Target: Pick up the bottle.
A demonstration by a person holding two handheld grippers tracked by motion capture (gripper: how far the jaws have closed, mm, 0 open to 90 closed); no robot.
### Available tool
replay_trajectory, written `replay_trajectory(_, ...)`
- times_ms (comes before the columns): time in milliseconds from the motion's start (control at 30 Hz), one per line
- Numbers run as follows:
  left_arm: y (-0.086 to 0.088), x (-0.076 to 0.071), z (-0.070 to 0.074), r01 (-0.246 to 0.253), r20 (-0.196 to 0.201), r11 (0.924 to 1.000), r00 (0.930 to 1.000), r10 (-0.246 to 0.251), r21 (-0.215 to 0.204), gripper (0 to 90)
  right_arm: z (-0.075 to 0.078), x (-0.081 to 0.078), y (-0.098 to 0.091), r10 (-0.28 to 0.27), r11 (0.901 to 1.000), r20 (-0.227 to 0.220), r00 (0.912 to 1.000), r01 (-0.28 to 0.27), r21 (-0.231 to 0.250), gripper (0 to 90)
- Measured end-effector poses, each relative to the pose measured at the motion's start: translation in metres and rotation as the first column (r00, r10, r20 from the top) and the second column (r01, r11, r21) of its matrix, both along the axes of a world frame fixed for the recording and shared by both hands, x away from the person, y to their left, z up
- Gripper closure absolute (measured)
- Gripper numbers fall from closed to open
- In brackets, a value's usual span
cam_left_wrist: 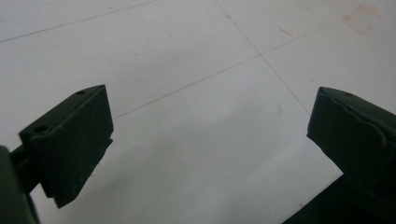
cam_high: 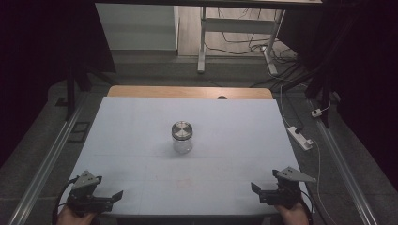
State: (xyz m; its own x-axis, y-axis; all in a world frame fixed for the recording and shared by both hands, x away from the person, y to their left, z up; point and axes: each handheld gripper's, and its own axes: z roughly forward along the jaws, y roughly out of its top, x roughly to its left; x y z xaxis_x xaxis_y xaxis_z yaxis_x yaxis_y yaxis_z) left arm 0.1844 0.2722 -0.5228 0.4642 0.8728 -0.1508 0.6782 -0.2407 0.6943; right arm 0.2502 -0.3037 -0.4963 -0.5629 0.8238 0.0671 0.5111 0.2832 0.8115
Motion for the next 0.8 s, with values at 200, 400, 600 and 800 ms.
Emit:
replay_trajectory(200, 0.0011, 0.0008, -0.0006, 0.018, -0.009, 0.9998, 0.9998, -0.018, -0.008, 1.2, -0.0002, 0.0004, 0.0039, 0.039, 0.9992, -0.004, 0.9992, -0.039, -0.012, 0.0)
replay_trajectory(400, 0.0002, 0.0012, -0.0005, 0.033, -0.015, 0.9993, 0.9993, -0.034, -0.015, 1.9, 0.0001, 0.0009, 0.0013, 0.059, 0.9971, -0.032, 0.9977, -0.058, 0.049, 0.0)
replay_trajectory(600, -0.0021, 0.0015, -0.0004, 0.04, -0.022, 0.9992, 0.999, -0.04, -0.002, 1.7, -0.0002, 0.0014, 0.0016, 0.066, 0.9969, -0.039, 0.997, -0.064, 0.046, 0.0)
replay_trajectory(800, -0.0031, 0.0038, -0.0013, 0.05, -0.042, 0.9987, 0.9979, -0.05, 0.008, 0.5, -0.0005, 0.0019, 0.0027, 0.087, 0.9954, -0.044, 0.9953, -0.085, 0.044, 0.0)
